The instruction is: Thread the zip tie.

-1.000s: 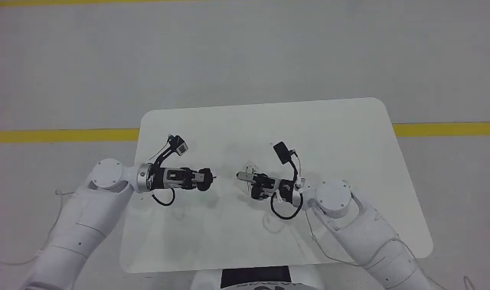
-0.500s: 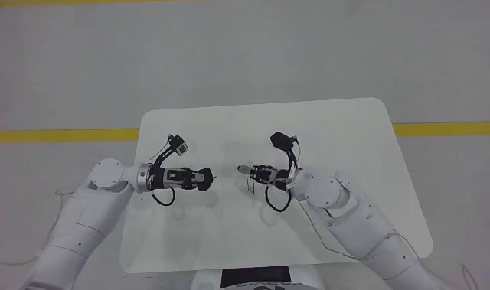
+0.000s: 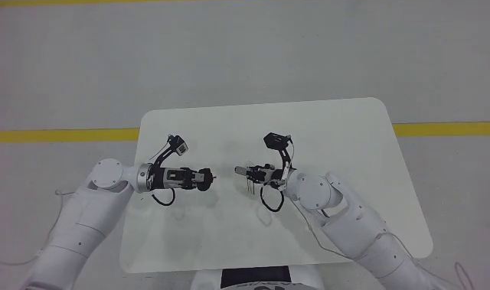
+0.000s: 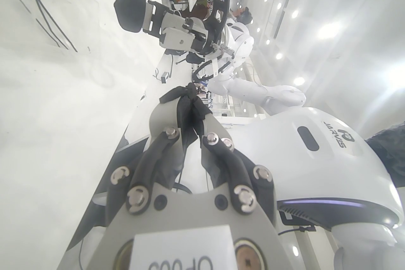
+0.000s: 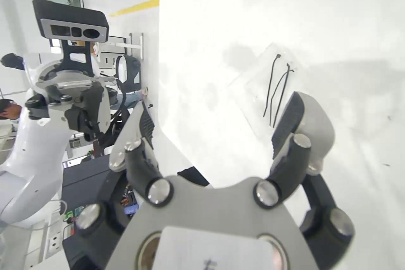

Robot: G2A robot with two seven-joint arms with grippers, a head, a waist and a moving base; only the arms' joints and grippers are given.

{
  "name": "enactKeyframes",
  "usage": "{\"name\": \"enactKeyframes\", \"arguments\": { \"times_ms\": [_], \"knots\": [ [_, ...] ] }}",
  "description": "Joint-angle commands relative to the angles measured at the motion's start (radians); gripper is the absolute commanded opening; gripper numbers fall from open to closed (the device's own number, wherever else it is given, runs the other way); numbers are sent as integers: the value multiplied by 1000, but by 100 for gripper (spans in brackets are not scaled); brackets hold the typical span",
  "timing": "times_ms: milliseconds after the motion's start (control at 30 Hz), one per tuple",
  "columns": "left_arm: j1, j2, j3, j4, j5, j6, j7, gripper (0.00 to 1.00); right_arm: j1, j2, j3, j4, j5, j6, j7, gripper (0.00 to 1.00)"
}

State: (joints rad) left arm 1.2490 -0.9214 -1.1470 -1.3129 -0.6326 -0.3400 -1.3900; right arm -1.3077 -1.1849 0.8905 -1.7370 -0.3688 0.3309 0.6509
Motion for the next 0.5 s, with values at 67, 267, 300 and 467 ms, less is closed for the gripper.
{"name": "enactKeyframes", "arguments": {
  "times_ms": [67,267,300,467],
  "knots": [
    [0,0,0,0,0,0,0,0,32,-4,-26,-6,-63,9,29,100],
    [0,0,0,0,0,0,0,0,86,-34,-59,53,-201,9,100,100],
    [0,0,0,0,0,0,0,0,88,-40,-58,60,-218,9,106,100],
    [0,0,0,0,0,0,0,0,75,-66,-62,65,-294,9,116,100]
  ]
}}
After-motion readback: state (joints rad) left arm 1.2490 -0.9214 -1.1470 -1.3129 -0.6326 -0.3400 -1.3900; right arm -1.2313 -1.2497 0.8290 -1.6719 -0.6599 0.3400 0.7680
